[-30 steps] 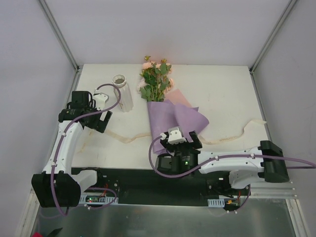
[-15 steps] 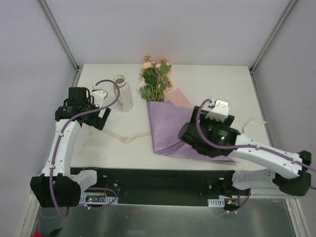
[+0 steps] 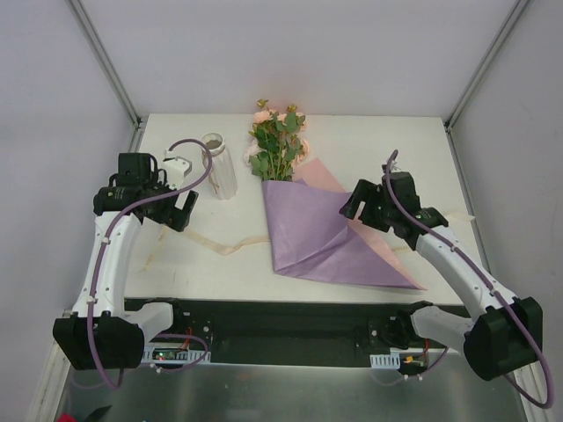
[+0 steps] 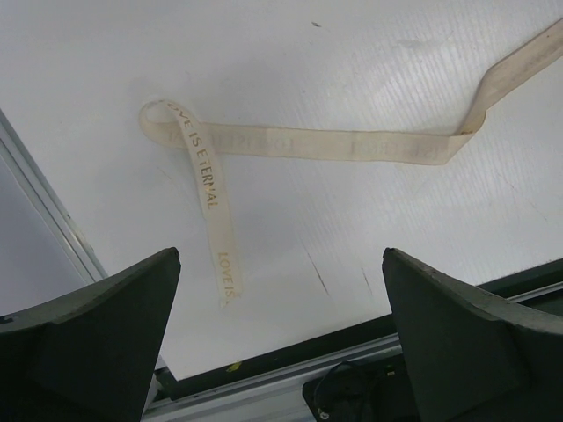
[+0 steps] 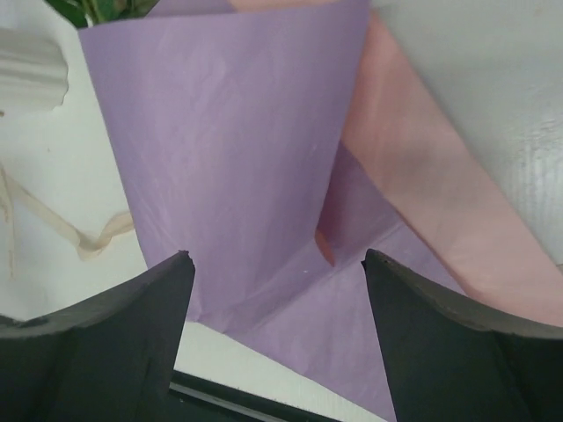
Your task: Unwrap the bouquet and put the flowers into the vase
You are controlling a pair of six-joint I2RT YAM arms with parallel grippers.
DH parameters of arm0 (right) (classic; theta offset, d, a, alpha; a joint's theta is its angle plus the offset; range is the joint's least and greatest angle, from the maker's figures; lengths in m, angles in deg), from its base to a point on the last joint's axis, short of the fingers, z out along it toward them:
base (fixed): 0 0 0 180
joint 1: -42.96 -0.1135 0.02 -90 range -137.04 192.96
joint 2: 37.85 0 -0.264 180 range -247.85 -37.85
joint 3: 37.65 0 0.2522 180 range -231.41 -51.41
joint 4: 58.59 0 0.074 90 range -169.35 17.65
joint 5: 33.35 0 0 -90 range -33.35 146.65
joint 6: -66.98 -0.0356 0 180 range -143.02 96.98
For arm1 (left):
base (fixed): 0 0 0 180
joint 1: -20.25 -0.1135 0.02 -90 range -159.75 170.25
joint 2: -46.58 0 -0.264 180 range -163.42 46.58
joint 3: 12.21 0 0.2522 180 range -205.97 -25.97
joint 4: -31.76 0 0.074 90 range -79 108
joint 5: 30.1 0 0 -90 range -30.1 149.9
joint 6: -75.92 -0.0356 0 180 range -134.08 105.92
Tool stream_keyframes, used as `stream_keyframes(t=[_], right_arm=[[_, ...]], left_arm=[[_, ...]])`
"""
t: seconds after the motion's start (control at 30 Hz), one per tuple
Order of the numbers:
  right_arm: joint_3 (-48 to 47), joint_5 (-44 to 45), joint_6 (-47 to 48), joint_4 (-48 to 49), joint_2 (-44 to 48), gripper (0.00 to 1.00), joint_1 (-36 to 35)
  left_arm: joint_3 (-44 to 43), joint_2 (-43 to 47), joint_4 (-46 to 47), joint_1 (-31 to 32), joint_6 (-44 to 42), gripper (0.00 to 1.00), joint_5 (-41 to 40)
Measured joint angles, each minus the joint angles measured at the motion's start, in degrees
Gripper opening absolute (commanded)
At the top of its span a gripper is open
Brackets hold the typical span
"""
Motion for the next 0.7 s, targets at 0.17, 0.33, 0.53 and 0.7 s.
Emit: stream_keyframes(t=[0.17, 0.33, 0.53, 0.7], right_arm=[[2.6, -8.1, 1.5, 3.9, -1.5, 0.75, 0.2], [3.0, -10.6, 3.1, 6.2, -6.3, 0.72, 0.2], [3.0, -11.3, 5.6, 8.2, -11.5, 0.60, 0.3], [3.0, -12.1, 7.1, 10.8, -13.5, 0.15, 0.2]], left_arm=[[-0.1, 0.0, -0.7, 0.0, 0.0, 0.99, 0.8], [-0.9, 0.3, -2.1, 0.0, -0.1, 0.99, 1.1], [-2.9, 2.0, -3.7, 0.0, -0.3, 0.99, 1.4], [-4.0, 2.3, -4.3, 0.0, -0.3, 0.99, 1.6]])
